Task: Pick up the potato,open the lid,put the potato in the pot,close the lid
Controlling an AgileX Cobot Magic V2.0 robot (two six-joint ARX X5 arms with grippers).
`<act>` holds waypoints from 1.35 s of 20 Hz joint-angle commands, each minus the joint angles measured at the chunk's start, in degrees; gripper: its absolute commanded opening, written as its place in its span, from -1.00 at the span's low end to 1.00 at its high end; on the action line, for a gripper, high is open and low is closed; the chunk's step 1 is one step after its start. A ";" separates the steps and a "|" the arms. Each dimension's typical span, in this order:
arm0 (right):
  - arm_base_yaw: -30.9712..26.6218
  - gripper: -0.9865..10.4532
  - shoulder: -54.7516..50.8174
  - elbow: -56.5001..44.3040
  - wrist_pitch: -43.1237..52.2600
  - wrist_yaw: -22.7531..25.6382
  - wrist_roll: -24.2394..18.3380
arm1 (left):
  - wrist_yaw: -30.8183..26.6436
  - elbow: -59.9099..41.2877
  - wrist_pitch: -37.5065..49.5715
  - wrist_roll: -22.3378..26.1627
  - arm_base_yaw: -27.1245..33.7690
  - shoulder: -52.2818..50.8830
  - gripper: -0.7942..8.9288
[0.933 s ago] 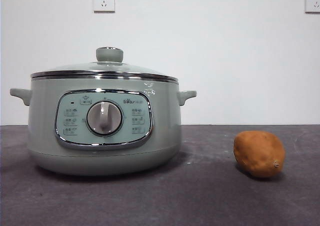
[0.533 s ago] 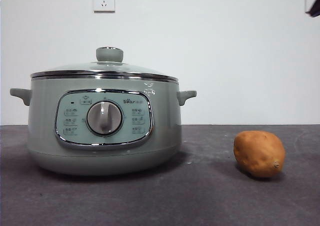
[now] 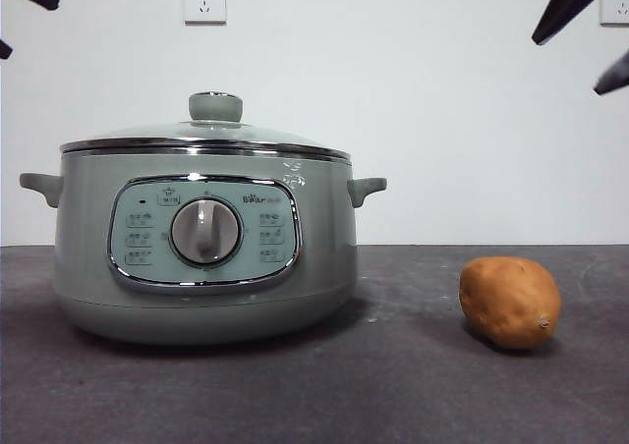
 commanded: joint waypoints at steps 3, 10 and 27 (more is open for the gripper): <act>7.50 0.16 3.87 0.20 0.22 10.86 1.16 | 0.07 0.17 1.44 0.61 -0.02 -0.04 -0.06; 17.09 0.16 17.81 0.20 1.46 26.43 3.98 | 0.07 0.17 1.77 0.46 -0.02 -0.04 -0.06; 17.51 -0.83 32.46 0.20 9.11 27.19 6.54 | 0.07 0.17 1.81 0.46 -0.04 -0.04 -0.06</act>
